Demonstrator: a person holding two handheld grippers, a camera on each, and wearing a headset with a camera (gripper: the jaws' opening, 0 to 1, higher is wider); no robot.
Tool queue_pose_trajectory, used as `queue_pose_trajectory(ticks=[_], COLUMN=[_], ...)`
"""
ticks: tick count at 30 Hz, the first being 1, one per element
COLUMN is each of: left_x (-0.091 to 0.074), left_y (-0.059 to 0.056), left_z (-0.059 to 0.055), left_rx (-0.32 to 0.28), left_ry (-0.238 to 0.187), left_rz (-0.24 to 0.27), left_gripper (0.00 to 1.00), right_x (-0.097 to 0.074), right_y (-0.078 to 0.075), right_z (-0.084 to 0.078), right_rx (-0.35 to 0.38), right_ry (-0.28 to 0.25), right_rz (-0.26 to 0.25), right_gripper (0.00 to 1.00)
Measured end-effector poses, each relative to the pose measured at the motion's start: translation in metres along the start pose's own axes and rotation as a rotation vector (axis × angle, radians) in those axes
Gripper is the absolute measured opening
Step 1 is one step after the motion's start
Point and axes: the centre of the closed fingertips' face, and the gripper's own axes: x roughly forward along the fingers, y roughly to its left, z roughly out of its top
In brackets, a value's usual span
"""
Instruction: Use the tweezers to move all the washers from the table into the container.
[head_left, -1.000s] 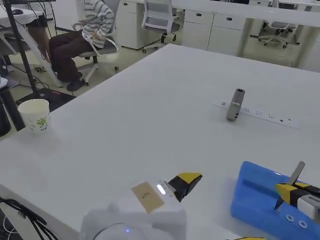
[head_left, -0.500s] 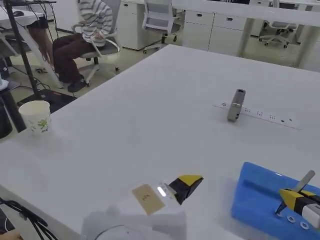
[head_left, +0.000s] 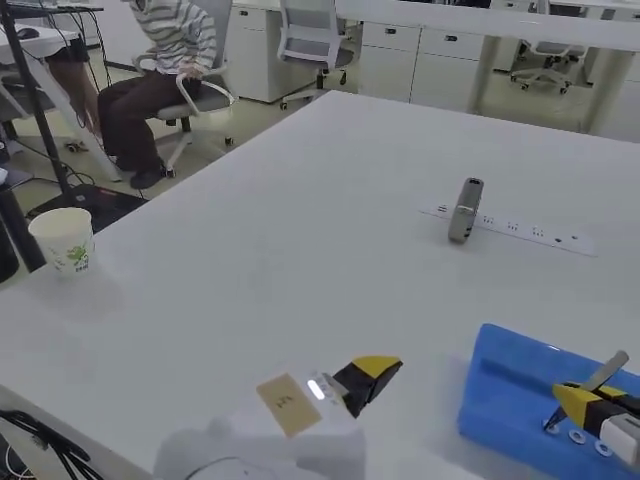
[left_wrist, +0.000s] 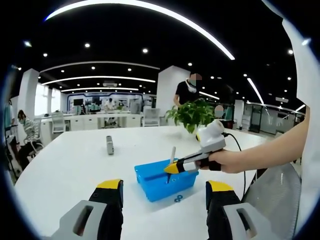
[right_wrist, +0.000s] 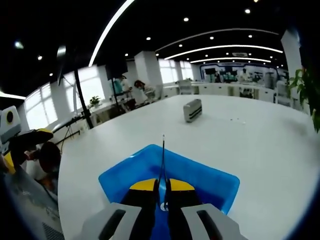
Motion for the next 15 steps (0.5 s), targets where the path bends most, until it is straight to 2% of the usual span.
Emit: queue_pose_trajectory(ticks=[8,12,15], left_x=[-0.001,-0.001,0.0], left_y=[0.004,0.005,0.003], left_z=[0.001,0.001,-0.001], left_rx=[-0.008,-0.015,-0.008], left_ry=[-0.004,-0.008,0.005], left_rz=[0.02,0.022,0.016], left_gripper=[0.67,0.67,0.67], right_x=[-0.002,-0.007,-0.011], right_y=[0.001,-0.001,-0.001], right_z=[0.001,0.007,0.012], right_rx=[-0.017,-0.002,0.012], right_ry=[0.01,-0.009,-0.026], right_rz=[-0.003,-0.01,-0.011], right_gripper=[0.04,0.04,0.04])
